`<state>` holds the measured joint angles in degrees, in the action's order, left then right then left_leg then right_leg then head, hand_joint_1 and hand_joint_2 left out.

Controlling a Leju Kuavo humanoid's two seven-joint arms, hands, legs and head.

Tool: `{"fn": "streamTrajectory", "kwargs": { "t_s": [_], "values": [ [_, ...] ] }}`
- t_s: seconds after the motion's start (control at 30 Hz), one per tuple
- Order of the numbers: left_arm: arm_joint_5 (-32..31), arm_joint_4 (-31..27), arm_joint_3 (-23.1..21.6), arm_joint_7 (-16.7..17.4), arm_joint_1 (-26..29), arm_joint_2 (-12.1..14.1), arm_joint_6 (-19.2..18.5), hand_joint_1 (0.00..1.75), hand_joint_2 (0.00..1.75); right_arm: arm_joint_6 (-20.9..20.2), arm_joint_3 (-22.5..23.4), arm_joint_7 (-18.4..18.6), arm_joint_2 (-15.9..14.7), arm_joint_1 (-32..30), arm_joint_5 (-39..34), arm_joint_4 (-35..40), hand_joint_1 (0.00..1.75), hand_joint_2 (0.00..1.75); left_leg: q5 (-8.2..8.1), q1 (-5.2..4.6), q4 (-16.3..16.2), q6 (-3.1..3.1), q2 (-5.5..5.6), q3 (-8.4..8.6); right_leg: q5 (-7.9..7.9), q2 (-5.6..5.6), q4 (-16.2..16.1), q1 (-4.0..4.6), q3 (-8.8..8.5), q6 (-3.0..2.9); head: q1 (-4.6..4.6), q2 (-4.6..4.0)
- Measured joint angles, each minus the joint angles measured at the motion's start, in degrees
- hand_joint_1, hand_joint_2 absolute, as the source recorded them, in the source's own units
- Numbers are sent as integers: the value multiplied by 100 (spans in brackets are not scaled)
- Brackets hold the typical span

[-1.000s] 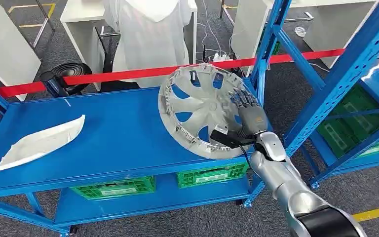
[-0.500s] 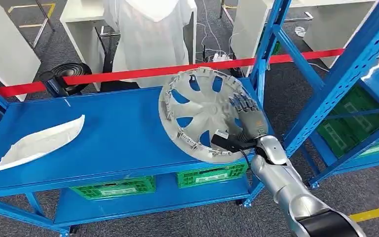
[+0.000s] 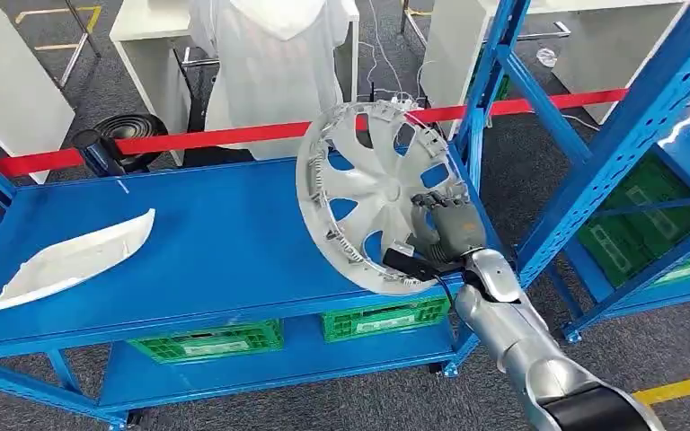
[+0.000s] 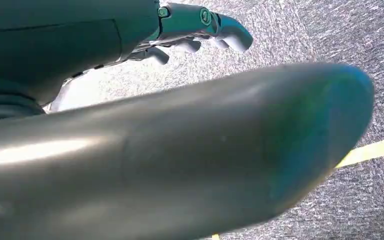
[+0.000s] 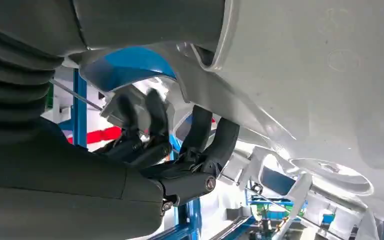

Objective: Take the parts from the cabinet and place them on the table.

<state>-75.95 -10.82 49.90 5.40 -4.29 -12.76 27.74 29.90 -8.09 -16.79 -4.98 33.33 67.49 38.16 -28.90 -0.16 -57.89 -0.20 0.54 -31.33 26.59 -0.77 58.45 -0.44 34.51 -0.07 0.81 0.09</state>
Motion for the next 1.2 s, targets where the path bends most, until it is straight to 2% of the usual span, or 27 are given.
{"fn": "streamTrajectory", "kwargs": {
  "t_s": [0.87,1.13,1.17,1.2],
  "values": [
    [-212,0,-46,-127,-3,0,68,0,0,-31,-17,96,-131,-496,133,905,175,0,0,0,0,0,-2,-1,0,-2,0,0,2,0,0,0],
    [-317,0,-173,-358,-1,-4,424,0,0,92,-181,321,-133,-506,701,1090,175,0,0,0,0,0,-1,-1,0,-1,0,0,2,0,0,0],
    [-334,0,-184,-411,-2,-9,499,0,175,103,-208,363,-133,-510,787,1121,175,0,0,0,0,0,-1,-1,0,-1,0,0,2,0,0,0],
    [-337,0,-188,-437,-8,-11,551,0,175,107,-227,394,-138,-514,837,1145,175,0,0,0,0,0,-1,0,0,-1,0,0,2,0,0,0]
  ]
}}
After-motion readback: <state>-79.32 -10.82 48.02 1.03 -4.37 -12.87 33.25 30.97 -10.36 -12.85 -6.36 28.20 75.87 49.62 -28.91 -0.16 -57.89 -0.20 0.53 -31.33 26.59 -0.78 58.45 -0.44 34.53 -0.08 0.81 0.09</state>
